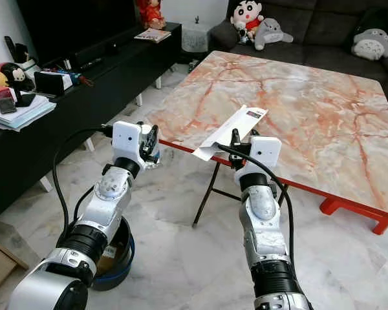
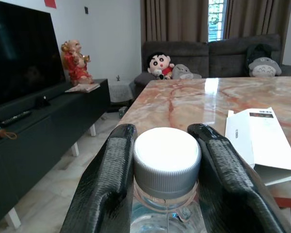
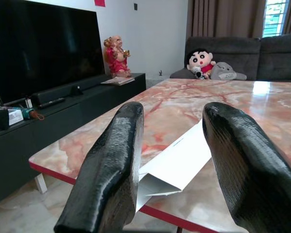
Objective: Picking trash to rubbish bin
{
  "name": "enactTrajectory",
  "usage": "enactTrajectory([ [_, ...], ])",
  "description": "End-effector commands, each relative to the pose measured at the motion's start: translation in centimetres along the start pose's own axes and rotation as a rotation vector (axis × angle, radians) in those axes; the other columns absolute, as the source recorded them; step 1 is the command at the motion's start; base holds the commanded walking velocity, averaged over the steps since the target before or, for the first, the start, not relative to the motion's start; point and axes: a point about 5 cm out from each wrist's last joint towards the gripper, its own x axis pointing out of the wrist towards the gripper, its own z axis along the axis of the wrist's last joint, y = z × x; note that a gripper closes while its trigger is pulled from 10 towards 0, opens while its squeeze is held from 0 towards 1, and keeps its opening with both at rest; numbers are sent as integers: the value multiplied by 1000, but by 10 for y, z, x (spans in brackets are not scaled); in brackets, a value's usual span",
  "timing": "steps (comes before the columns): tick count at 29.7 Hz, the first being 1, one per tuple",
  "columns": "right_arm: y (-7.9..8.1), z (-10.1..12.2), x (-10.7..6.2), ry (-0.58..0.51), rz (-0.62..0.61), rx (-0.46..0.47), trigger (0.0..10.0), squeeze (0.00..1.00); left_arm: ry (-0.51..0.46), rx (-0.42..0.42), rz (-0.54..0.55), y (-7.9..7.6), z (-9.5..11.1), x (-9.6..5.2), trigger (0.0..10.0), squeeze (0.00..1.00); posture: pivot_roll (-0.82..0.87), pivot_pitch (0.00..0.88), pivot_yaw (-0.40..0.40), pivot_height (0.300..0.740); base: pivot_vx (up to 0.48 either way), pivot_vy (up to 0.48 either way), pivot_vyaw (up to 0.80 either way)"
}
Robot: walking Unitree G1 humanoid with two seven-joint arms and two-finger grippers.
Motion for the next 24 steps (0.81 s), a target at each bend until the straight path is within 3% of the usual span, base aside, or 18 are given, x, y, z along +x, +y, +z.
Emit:
enactTrajectory([
  [1, 1, -2, -1, 11, 5, -1, 10000, 0, -30, -8, -12, -2, 7, 2, 10000, 0, 26, 0, -60, 740, 0, 0, 0],
  [10, -1, -24, -7, 102, 25, -12, 10000, 0, 53, -7, -7, 0, -14, -6, 10000, 0, 25, 0, -61, 740, 0, 0, 0],
  [14, -9, -55, -23, 230, 51, -32, 10000, 0, 141, 10, 1, 5, -35, -16, 10000, 0, 32, 0, -66, 740, 0, 0, 0],
  [18, -12, -65, -30, 272, 57, -40, 10000, 0, 178, 19, 2, 7, -43, -21, 10000, 0, 32, 0, -68, 740, 0, 0, 0],
  [24, -33, -105, -58, 466, 30, -44, 10000, 0, 361, 31, -8, 11, -80, -47, 10000, 0, 42, 0, -70, 740, 0, 0, 0],
])
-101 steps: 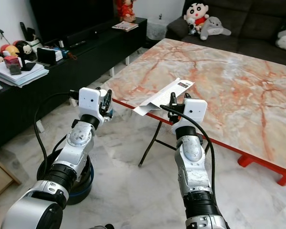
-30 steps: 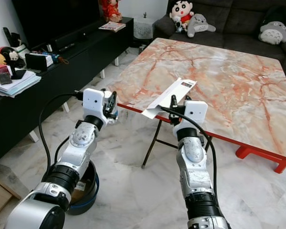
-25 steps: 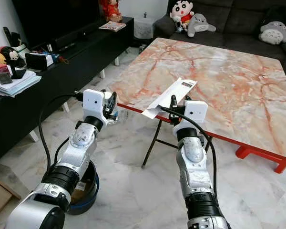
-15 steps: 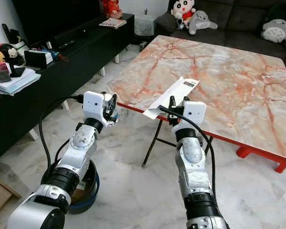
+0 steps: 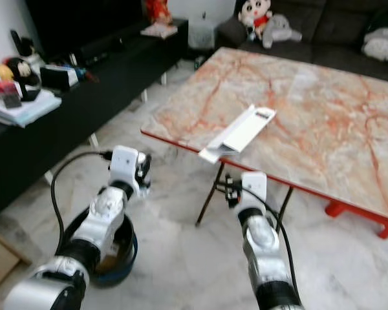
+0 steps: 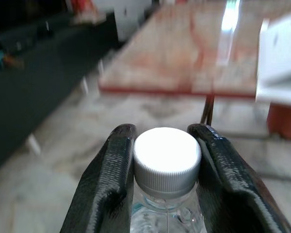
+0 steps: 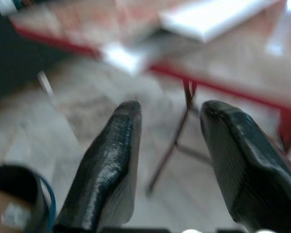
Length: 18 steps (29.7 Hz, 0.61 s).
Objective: Picking trash to rubbish bin
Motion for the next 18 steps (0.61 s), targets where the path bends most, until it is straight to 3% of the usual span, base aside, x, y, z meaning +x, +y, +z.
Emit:
enactTrajectory([
  [1, -7, -9, -4, 34, -17, 9, 10000, 0, 40, 11, -18, -2, -10, -4, 10000, 0, 42, 0, -70, 740, 0, 0, 0],
  [3, -14, -22, -8, 94, -29, -6, 10000, 0, 113, 14, -27, -1, -24, -9, 10000, 0, 46, 0, -70, 740, 0, 0, 0],
  [4, -23, -39, -15, 175, -44, -6, 10000, 0, 201, 28, -39, 0, -43, -18, 10000, 0, 42, 0, -69, 740, 0, 0, 0],
  [5, -23, -39, -15, 175, -44, -6, 10000, 0, 201, 28, -39, 0, -43, -18, 10000, 0, 42, 0, -69, 740, 0, 0, 0],
  [6, -31, -57, -25, 268, -63, 6, 10000, 0, 291, 46, -36, 2, -61, -29, 10000, 0, 41, 0, -69, 740, 0, 0, 0],
  [9, -37, -73, -35, 355, -88, 5, 10000, 0, 370, 36, -19, 5, -76, -39, 10000, 0, 47, 0, -67, 740, 0, 0, 0],
  [12, -44, -94, -52, 465, -148, 25, 10000, 0, 487, 84, -27, 7, -99, -57, 10000, 0, 49, 0, -67, 740, 0, 0, 0],
  [15, -41, -107, -62, 518, -136, 28, 10000, 0, 580, 103, -32, 8, -118, -76, 10000, 0, 52, 2, -62, 740, 0, 0, 0],
  [18, -37, -111, -66, 527, -123, 47, 10000, 0, 614, 94, -25, 8, -126, -84, 10000, 0, 52, 3, -62, 740, 0, 0, 0],
])
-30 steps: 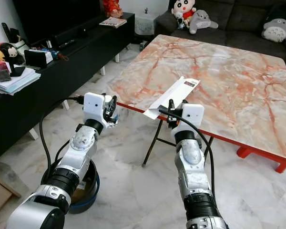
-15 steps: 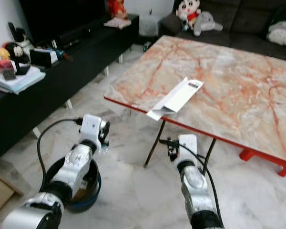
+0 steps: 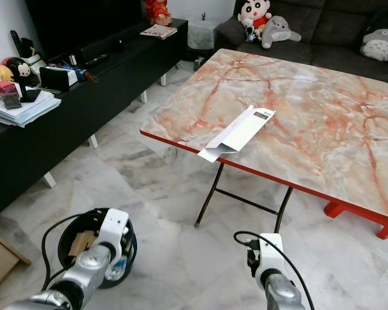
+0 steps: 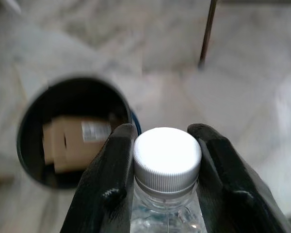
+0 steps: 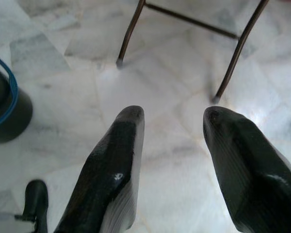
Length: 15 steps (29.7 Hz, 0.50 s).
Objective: Picking trash to rubbish bin
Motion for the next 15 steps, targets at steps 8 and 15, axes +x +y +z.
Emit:
enactTrajectory([
  [8, 8, -9, -1, 28, 28, 4, 10000, 0, 49, 17, 2, -2, -15, -4, 10000, 0, 52, 19, -63, 740, 0, 0, 700],
  [15, 7, -11, -2, 23, 34, -4, 10000, 0, 45, 21, -5, -4, -15, -4, 10000, 0, 52, 23, -66, 740, 0, 0, 800],
])
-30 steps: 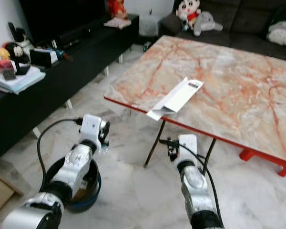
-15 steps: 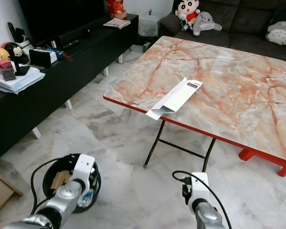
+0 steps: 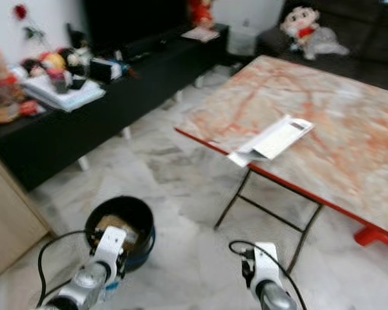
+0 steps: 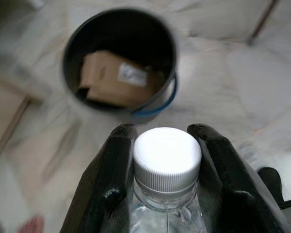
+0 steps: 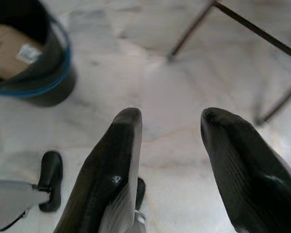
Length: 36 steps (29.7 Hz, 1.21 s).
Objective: Picking trash to rubbish bin
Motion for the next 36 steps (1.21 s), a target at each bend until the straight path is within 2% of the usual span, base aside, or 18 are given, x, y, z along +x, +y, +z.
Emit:
enactTrajectory([
  [1, -1, 4, 1, -16, 0, -9, 10000, 0, -4, 20, -2, -1, 1, 0, 10000, 0, 52, 23, -66, 740, 0, 0, 800],
  [19, -1, 4, 1, -22, 21, -57, 10000, 0, -16, 15, -10, -3, 2, 0, 10000, 0, 54, 7, -76, 740, 0, 0, 773],
  [32, 1, 5, 2, -21, 34, -49, 10000, 0, -15, 21, -11, -4, 2, 1, 10000, 0, 53, 0, -77, 740, 0, 0, 0],
  [36, 1, 6, 2, -22, 33, -45, 10000, 0, -14, 16, -1, -3, 2, 1, 10000, 0, 52, 7, -77, 740, 292, 0, 0],
])
